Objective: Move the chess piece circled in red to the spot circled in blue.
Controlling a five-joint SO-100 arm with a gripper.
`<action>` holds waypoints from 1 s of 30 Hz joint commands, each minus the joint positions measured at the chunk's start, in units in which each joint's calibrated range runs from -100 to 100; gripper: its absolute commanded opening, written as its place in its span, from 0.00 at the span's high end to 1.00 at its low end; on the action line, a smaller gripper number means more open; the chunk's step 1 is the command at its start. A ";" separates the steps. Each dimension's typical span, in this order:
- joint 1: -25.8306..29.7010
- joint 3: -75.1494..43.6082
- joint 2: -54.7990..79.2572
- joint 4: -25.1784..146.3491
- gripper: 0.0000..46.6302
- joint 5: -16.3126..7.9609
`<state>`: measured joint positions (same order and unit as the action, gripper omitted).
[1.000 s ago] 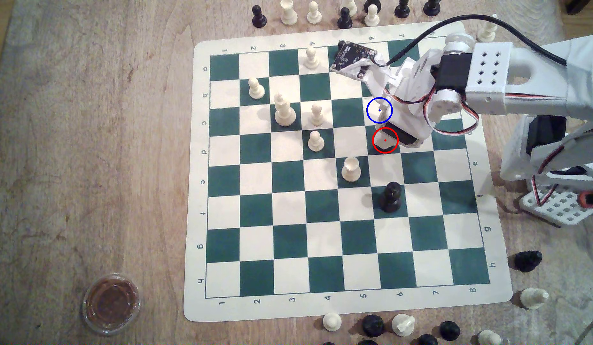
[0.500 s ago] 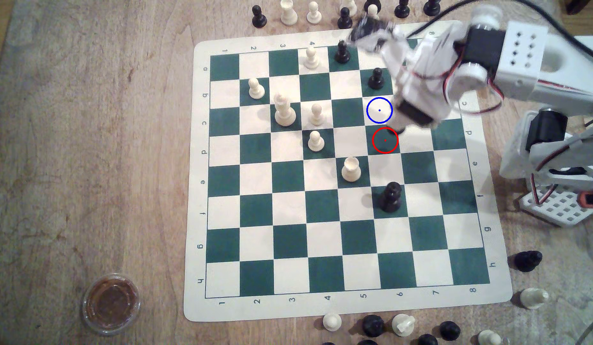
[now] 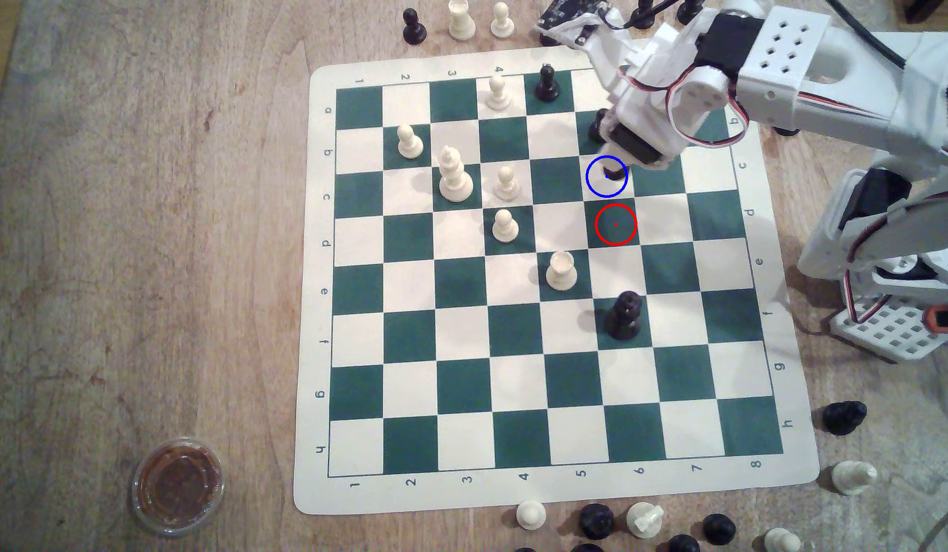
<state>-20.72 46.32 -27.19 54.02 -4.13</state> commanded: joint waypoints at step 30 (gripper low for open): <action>-0.83 4.63 2.15 -8.73 0.51 0.20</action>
<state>-20.13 50.75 -22.58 47.33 -3.98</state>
